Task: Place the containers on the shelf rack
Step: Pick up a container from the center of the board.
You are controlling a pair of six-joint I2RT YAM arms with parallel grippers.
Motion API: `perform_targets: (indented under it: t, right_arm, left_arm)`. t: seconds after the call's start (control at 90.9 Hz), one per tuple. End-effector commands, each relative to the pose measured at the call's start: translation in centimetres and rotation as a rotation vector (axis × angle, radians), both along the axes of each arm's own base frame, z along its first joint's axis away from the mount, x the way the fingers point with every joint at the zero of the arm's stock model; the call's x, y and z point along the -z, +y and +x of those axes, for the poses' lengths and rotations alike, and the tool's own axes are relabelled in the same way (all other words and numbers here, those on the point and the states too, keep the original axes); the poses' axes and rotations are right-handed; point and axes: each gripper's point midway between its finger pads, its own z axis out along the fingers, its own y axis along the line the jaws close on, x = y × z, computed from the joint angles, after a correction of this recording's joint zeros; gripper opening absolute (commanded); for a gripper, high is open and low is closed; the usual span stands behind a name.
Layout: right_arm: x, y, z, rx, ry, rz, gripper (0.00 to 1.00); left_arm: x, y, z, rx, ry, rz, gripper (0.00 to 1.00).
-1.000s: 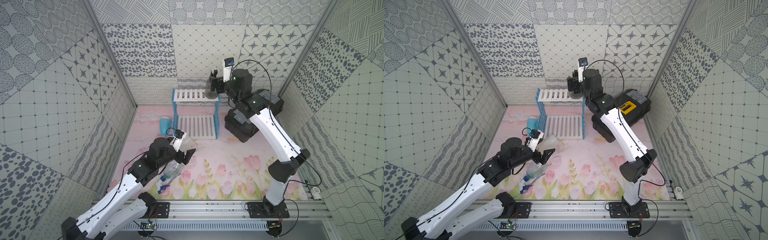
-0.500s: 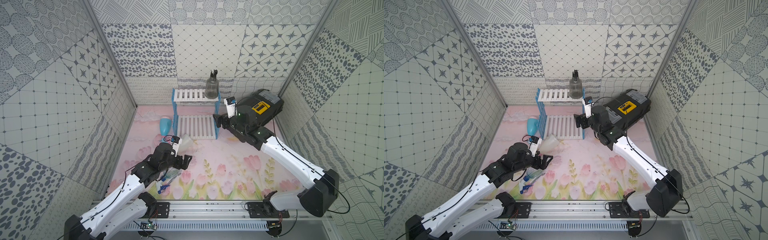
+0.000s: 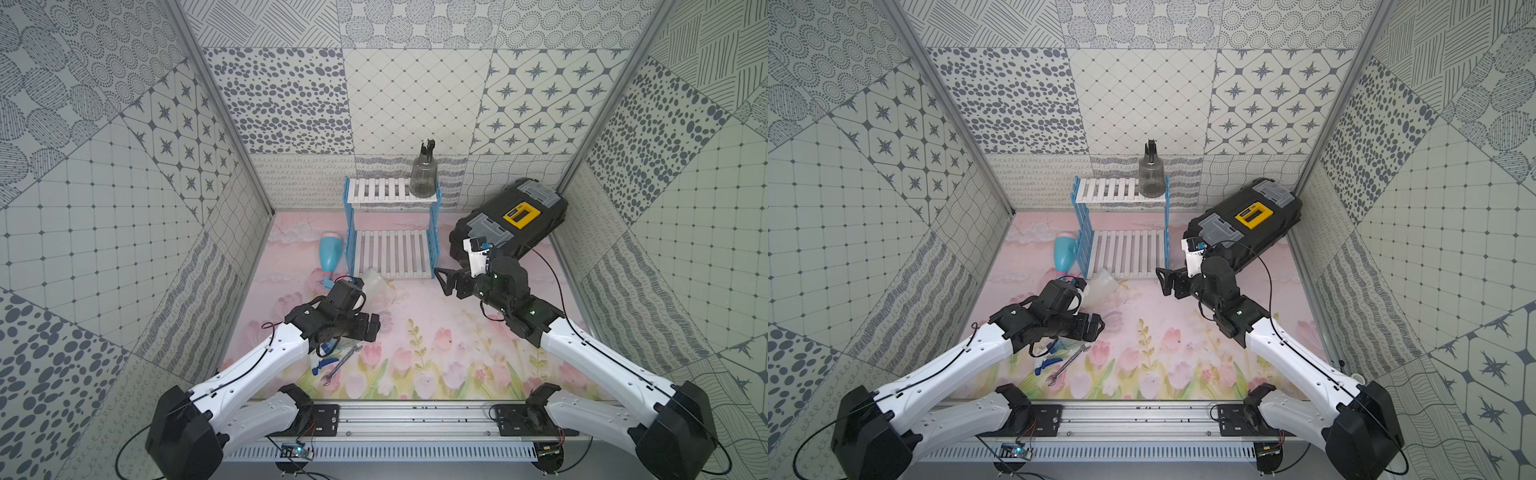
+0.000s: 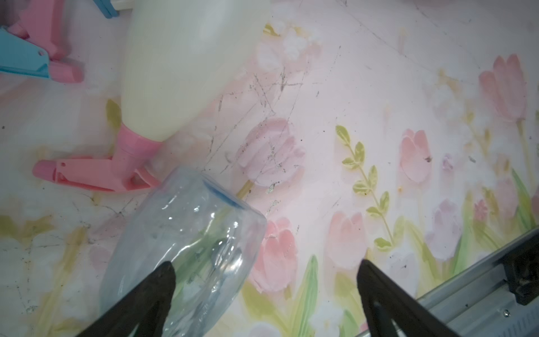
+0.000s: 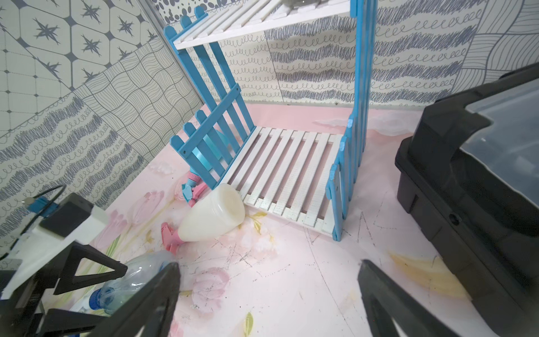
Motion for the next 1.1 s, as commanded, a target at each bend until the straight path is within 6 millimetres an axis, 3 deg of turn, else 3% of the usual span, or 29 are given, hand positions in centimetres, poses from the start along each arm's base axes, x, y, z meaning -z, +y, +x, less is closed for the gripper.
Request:
perform_targets:
  t: [0.0, 0.33, 0.407, 0.528, 0.638, 0.858, 0.946, 1.089]
  right_arm:
    - [-2.0, 0.9, 0.4, -0.031, -0.055, 0.054, 0.97]
    - [-1.1, 2.5, 0.0, -0.116, -0.023, 0.077, 0.97]
    - [-1.3, 4.6, -1.4, -0.253, -0.028, 0.058, 0.97]
    - [0.0, 9.0, -4.1, -0.392, -0.034, -0.088, 0.97]
    - [1.4, 12.4, -7.1, -0.48, -0.047, -0.156, 0.97]
    - [5.5, 18.6, -13.7, -0.747, -0.083, -0.302, 0.97]
    - [8.0, 20.7, -15.3, -0.838, -0.102, -0.38, 0.97]
    - [10.8, 23.0, -17.3, -0.945, -0.081, -0.421, 0.97]
  left_arm:
    - [3.3, 2.1, -2.9, -0.034, 0.183, 0.177, 0.99]
    - [3.9, 2.0, -2.7, -0.021, 0.168, 0.275, 0.99]
    - [3.2, 2.4, -2.5, -0.053, 0.144, 0.276, 0.99]
    - [0.0, 3.3, -1.9, -0.184, 0.052, 0.183, 0.99]
    - [-2.2, 4.8, -3.2, -0.366, 0.056, 0.041, 0.99]
    - [-1.9, 7.4, -7.9, -0.652, 0.121, -0.208, 0.99]
    - [-2.1, 9.0, -8.2, -0.71, 0.081, -0.204, 0.99]
    - [-2.7, 9.7, -7.5, -0.695, 0.068, -0.145, 0.99]
